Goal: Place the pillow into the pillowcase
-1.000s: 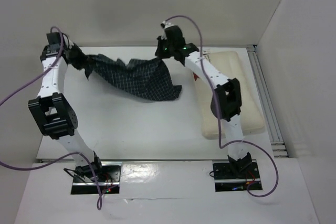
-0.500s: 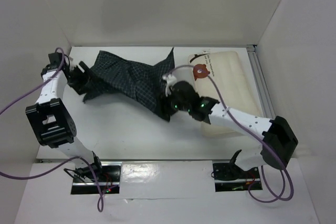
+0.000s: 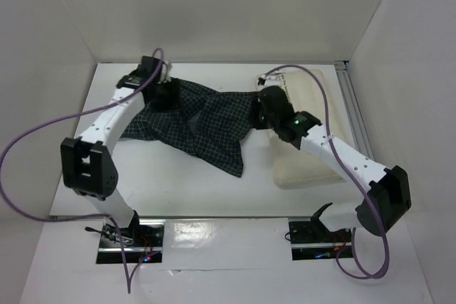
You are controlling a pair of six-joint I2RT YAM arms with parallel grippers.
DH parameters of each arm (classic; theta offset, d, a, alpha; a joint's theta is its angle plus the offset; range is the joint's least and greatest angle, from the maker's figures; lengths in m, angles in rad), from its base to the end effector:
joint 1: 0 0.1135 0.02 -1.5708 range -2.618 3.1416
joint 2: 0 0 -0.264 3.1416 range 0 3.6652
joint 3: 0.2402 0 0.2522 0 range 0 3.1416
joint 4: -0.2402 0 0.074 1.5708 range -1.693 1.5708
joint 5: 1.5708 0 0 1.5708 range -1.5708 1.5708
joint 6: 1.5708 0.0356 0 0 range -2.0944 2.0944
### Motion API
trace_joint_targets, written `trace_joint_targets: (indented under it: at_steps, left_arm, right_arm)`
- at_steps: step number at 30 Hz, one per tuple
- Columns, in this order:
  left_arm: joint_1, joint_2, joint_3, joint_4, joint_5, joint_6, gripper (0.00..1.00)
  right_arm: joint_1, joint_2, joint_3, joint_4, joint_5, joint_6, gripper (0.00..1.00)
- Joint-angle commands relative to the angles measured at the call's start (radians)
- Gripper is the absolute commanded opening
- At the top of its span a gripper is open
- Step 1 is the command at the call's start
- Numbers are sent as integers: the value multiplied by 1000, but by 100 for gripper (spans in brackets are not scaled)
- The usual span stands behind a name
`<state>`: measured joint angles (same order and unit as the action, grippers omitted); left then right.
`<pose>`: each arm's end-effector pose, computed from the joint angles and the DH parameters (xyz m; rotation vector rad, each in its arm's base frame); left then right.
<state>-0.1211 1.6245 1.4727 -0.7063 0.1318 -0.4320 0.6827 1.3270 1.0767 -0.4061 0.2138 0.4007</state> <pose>0.3537 -0.0478 0.3167 -0.3212 2.4400 -0.4063 0.2334 0.1800 0.3008 -0.1969 2.2251 0.3607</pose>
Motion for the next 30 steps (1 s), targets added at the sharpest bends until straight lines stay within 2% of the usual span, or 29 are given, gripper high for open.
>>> trace_joint_targets:
  at_steps: [1,3,4,6,7,8,12,15,17,18,19,21,22,23,24,25,26,30]
  left_arm:
    - [-146,138,57,-73,-184,27,70]
    - [-178,199,103,-82,-199,15,70]
    - [-189,250,113,-82,-199,0,70]
    - [-203,294,147,-82,-190,-11,72]
    - [-213,314,156,-82,-204,-11,73]
    - [-213,348,166,-82,-204,-11,75]
    - [-213,385,158,-82,-248,-30,78]
    - [-187,396,120,-62,-215,-30,75]
    - [-158,396,84,-53,-172,-30,65]
    - [-149,396,74,-42,-147,-30,49]
    - [-149,379,48,-42,-137,-30,37]
    - [-124,336,28,-32,-104,-30,20]
    - [-124,324,28,-32,-104,-18,8]
    - [-124,313,17,-32,-104,-17,1]
    - [-115,295,17,-32,-92,-5,0]
    - [-115,294,17,-32,-92,-5,0]
    - [-115,278,17,-41,-92,7,0]
    - [-97,206,-18,-51,-46,16,0]
  right_arm:
    - [-93,63,109,-111,-36,6,31]
    - [-94,101,150,-99,-123,6,31]
    - [-84,139,160,-76,-154,6,35]
    - [-66,182,184,-50,-226,6,55]
    - [-39,236,198,-50,-226,6,61]
    - [-23,260,209,-39,-238,-3,73]
    - [52,382,247,1,-278,-14,85]
    - [77,466,247,64,-316,-14,85]
    - [77,515,220,108,-372,0,84]
    - [77,531,220,139,-389,10,83]
    - [87,543,219,153,-389,10,83]
    - [101,581,210,180,-389,10,76]
    - [112,595,210,181,-389,10,72]
    - [112,607,200,181,-378,10,63]
    - [112,618,190,181,-378,10,36]
    - [121,618,190,181,-366,21,16]
    - [121,618,169,190,-340,35,2]
    - [143,481,16,230,-292,56,0]
